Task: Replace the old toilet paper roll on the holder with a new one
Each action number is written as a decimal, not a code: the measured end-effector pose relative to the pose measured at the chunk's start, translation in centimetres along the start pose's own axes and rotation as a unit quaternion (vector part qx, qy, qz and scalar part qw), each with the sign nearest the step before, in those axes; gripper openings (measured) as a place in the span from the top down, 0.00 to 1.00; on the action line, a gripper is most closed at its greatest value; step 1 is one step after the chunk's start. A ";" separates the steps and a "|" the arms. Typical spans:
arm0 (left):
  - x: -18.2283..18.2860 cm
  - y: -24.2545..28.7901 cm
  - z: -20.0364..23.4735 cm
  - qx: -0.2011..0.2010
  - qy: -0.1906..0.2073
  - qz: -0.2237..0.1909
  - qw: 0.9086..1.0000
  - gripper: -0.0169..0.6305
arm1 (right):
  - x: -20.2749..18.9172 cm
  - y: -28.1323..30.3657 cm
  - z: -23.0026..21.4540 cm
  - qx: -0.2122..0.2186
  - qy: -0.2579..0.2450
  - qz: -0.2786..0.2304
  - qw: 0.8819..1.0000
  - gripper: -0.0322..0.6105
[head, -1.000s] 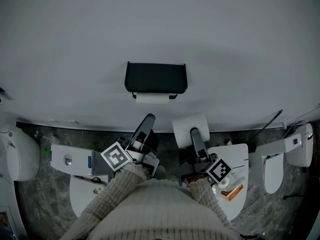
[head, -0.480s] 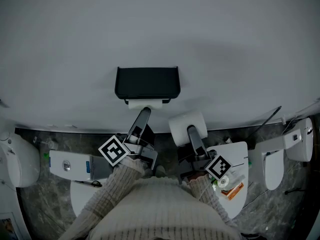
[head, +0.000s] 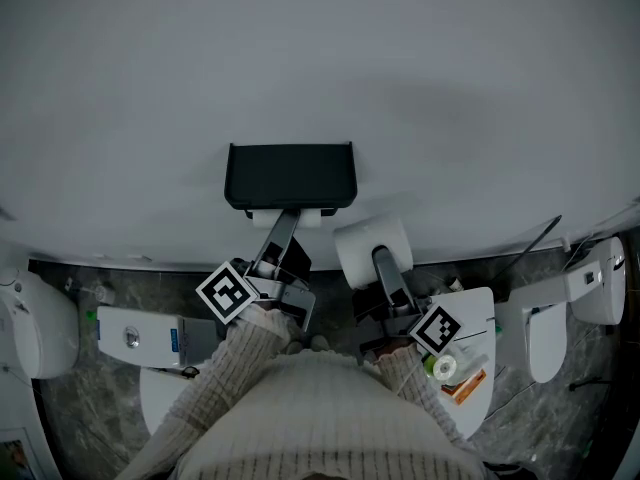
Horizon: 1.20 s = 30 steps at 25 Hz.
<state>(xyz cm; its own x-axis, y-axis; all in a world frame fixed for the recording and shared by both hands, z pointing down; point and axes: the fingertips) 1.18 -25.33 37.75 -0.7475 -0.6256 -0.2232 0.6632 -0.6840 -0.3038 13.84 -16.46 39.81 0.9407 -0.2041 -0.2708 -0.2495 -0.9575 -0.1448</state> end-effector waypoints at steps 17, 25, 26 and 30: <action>0.0 0.2 0.0 -0.011 0.001 0.009 1.000 0.70 | 0.3 0.6 0.0 0.001 -0.007 0.002 1.000 0.22; -0.2 0.4 -0.1 -0.015 -0.011 0.014 1.000 0.70 | 0.1 0.4 0.2 0.001 -0.001 -0.007 1.000 0.22; -0.2 0.5 -0.2 -0.017 -0.012 0.016 1.000 0.70 | 0.0 0.4 0.2 0.001 -0.001 -0.008 1.000 0.23; -1.6 1.6 -0.1 -0.020 -0.017 0.029 0.999 0.70 | 0.8 0.0 0.0 0.000 -0.001 -0.014 1.000 0.23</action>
<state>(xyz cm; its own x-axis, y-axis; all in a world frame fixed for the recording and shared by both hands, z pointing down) 3.38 -25.39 37.55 -0.7063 -0.6764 -0.2089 0.7022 -0.6319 -0.3280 14.62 -16.60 39.56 0.9468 -0.1778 -0.2682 -0.2240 -0.9626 -0.1524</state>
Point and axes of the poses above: the fingertips, and each gripper's own axes: y forward along the fingers, z to its left, x out of its top, and after that the axes turned 1 degree about -x, right-handed
